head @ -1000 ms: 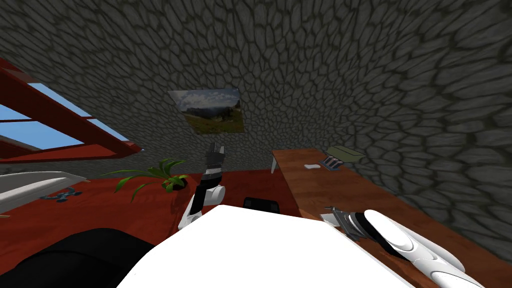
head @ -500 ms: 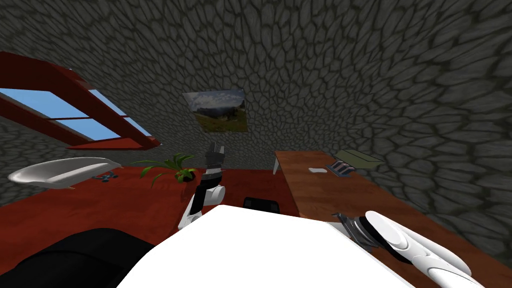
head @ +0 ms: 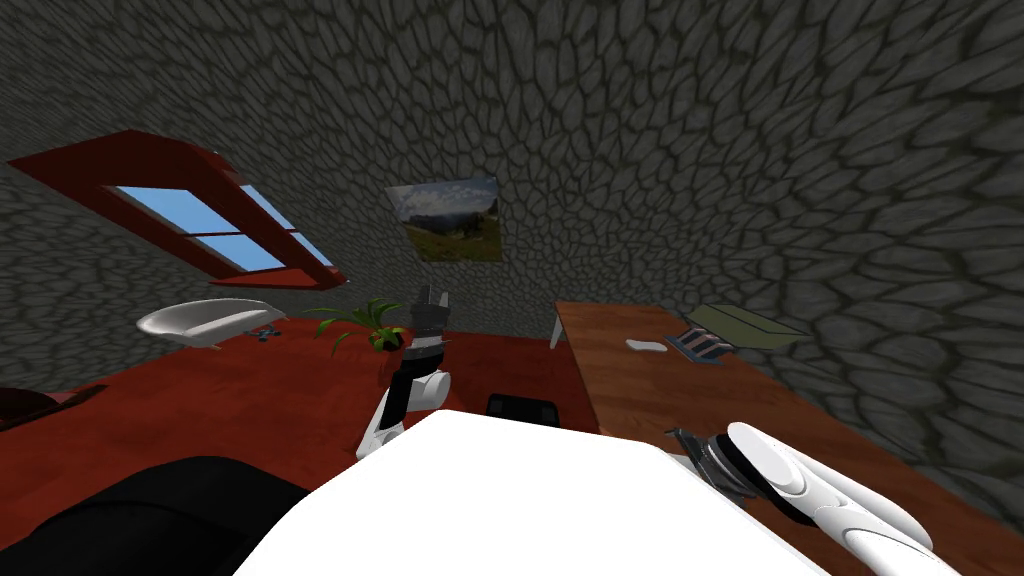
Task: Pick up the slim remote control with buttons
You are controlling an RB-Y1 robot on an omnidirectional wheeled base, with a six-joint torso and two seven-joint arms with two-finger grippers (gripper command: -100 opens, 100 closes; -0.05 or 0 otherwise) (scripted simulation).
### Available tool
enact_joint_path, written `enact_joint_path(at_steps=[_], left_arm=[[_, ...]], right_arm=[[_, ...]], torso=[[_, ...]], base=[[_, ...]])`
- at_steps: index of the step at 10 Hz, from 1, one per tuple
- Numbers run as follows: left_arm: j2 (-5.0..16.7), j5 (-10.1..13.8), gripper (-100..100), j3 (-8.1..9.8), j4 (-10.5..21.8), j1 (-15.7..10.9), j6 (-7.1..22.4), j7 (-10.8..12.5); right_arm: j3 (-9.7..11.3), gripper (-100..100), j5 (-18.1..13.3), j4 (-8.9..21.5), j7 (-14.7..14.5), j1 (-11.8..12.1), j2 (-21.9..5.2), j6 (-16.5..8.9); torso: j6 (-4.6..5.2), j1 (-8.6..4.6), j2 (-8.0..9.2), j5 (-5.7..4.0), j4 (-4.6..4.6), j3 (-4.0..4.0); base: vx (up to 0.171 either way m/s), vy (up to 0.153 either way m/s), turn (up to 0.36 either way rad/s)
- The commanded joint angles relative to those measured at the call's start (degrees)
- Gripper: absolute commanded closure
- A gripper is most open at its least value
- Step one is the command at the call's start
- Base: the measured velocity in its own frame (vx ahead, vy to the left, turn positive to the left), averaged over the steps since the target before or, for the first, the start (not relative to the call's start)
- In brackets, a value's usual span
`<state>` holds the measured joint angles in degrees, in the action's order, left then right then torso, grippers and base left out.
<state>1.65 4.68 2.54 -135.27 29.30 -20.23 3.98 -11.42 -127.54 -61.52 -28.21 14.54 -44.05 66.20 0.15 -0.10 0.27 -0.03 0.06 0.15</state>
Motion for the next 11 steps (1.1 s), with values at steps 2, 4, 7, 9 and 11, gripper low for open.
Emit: enact_joint_path(at_steps=[2, 4, 7, 9, 11], left_arm=[[0.0, 0.0, 0, 0.0, 0.0, 0.0, 0.0, 0.0], [0.0, 0.0, 0, 0.0, 0.0, 0.0, 0.0, 0.0], [0.0, 0.0, 0, 0.01, 0.0, 0.02, 0.0, 0.0], [0.0, 0.0, 0, 0.01, 0.0, 0.02, 0.0, 0.0], [0.0, 0.0, 0, 0.01, 0.0, 0.02, 0.0, 0.0]], right_arm=[[0.71, -100, -0.15, 3.57, 1.94, -1.37, 0.92, -2.26], [0.83, -100, -0.13, 4.52, 1.91, -1.85, 0.99, -2.54], [0.92, 100, -0.16, 4.66, 2.0, -1.87, 1.03, -2.65], [0.9, 100, -0.15, 4.67, 2.03, -1.86, 1.04, -2.66], [0.57, 100, -0.13, 2.83, 1.56, -1.07, 0.74, -1.83]], torso=[[0.01, -0.08, 0.11, -0.01, 0.03, 0.07], [0.01, -0.03, 0.14, -0.01, 0.04, 0.09], [0.05, 0.01, -0.36, 0.0, -0.05, -0.18], [0.03, 0.01, -0.41, 0.0, -0.06, -0.22], [0.02, 0.02, -0.43, 0.01, -0.06, -0.23]], base=[[-0.141, -0.048, 0.214], [-0.105, -0.014, 0.145], [-0.007, -0.001, -0.002], [0.0, 0.0, 0.0], [0.038, -0.001, -0.12]])
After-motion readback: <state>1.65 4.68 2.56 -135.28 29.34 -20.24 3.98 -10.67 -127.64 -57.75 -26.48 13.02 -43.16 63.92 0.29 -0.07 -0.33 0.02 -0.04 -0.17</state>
